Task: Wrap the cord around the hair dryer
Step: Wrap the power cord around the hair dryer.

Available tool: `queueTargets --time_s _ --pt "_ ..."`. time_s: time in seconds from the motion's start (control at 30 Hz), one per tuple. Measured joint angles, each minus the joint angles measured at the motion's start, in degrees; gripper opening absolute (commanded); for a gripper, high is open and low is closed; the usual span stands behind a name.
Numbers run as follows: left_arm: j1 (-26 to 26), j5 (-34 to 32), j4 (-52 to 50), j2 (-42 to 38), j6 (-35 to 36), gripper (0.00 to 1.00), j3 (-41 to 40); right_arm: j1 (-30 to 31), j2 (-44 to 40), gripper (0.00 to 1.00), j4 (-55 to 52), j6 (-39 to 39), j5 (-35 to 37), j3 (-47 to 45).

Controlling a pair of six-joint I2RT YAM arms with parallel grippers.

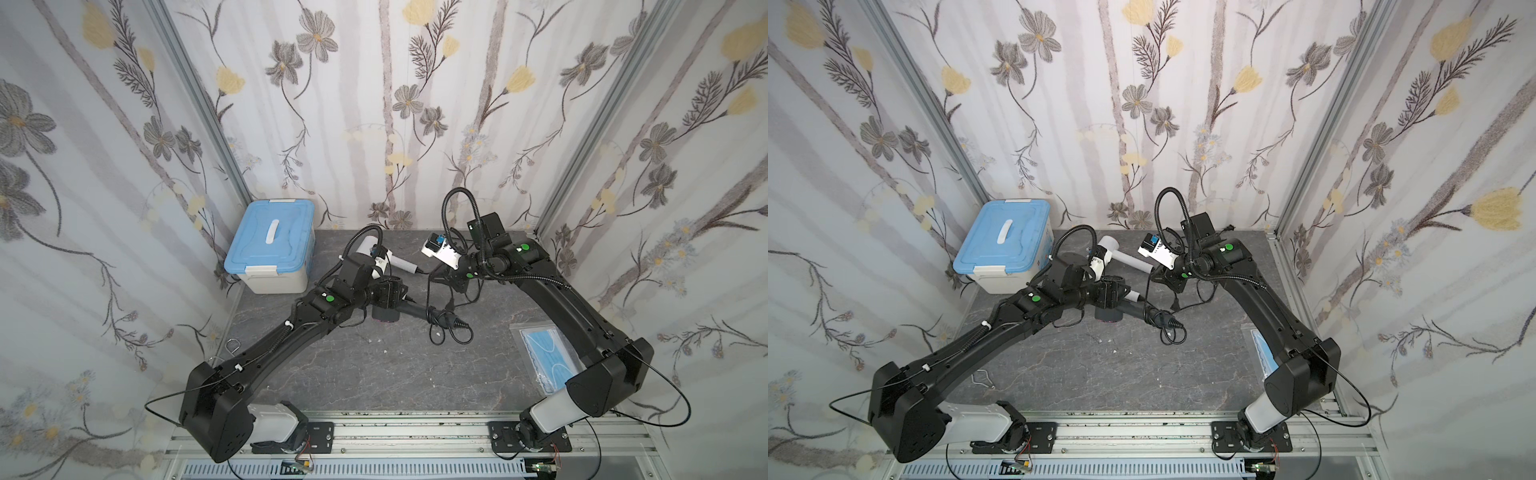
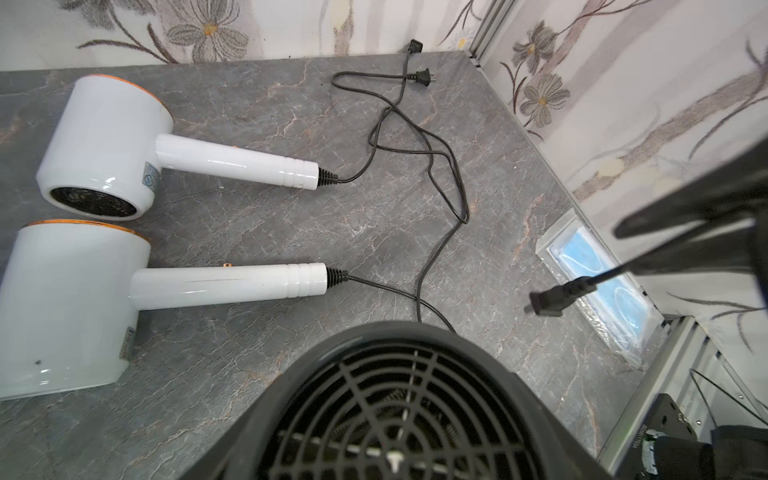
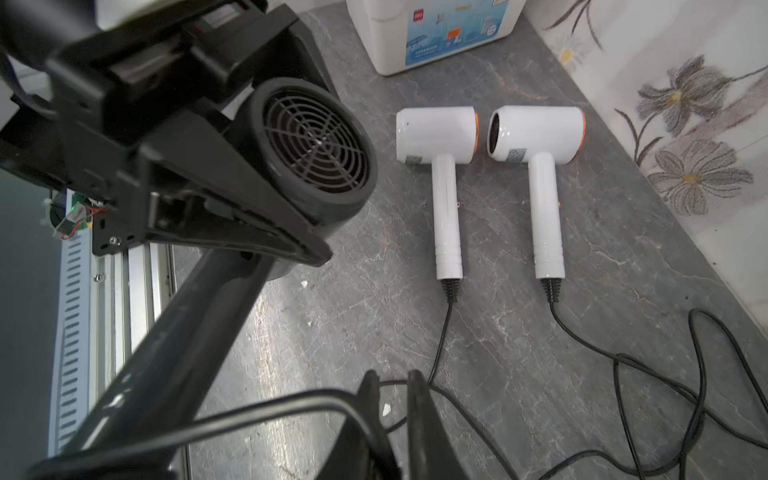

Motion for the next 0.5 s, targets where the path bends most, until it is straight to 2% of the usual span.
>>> queueTargets --time_s 0.13,0.27,0.5 --pt "0.11 -0.15 -2.82 -2.8 -1.22 0.0 5.7 -0.81 -2.16 0.31 7.15 3.19 -6.34 -4.42" --pt "0.11 -0.98 -5.38 -4.7 -2.75 0.0 10.82 -1.36 -3.82 0.44 12.94 5.99 -12.17 -6.84" --pt "0.04 -5.51 -12.11 -3.13 -4.61 0.0 19.61 -1.66 -6.47 0.49 20.0 9.84 -17.92 -11.72"
